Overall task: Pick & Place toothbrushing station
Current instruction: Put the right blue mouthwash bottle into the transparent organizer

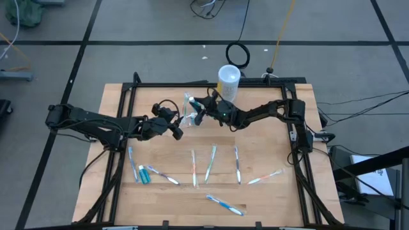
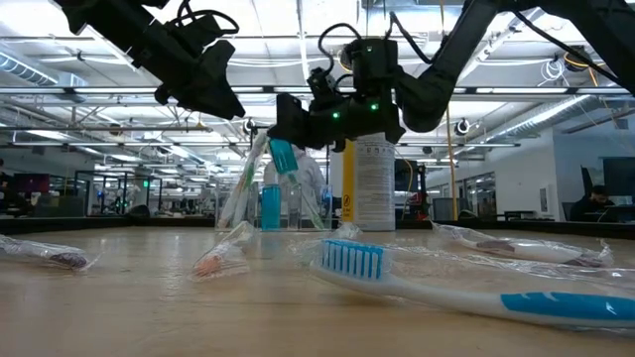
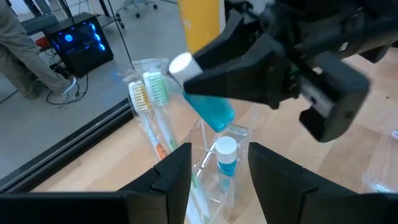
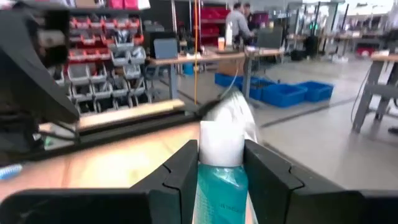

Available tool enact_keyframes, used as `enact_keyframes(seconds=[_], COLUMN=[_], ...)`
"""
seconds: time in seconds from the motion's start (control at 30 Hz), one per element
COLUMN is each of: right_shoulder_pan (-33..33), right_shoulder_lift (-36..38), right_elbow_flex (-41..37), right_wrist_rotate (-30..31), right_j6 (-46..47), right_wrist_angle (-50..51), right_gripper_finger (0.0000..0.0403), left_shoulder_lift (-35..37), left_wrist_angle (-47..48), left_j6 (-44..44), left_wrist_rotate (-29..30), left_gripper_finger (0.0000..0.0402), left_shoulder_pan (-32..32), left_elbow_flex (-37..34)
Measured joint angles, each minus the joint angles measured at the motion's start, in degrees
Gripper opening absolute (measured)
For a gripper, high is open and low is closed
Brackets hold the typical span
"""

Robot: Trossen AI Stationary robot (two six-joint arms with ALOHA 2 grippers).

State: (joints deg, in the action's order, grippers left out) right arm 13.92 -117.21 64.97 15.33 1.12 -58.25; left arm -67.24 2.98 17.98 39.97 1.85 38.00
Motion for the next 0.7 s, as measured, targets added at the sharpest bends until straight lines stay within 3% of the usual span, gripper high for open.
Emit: enact_keyframes(seconds=[0.7], right_shoulder_pan=[0.69], right_shoulder_lift=[-0.94], right_elbow_flex=[-0.07], right_wrist_rotate=[-0.55], right_j6=[4.2], right_wrist_angle=[2.55], right_gripper_finger=[0.0107], left_shoulder_lift=[0.0], left_wrist_angle=[-0.15], left_j6=[0.13], left_wrist_rotate=[0.04], left_gripper_finger=[0.0161], left_shoulder_pan=[-0.36], left_elbow_flex=[0.0])
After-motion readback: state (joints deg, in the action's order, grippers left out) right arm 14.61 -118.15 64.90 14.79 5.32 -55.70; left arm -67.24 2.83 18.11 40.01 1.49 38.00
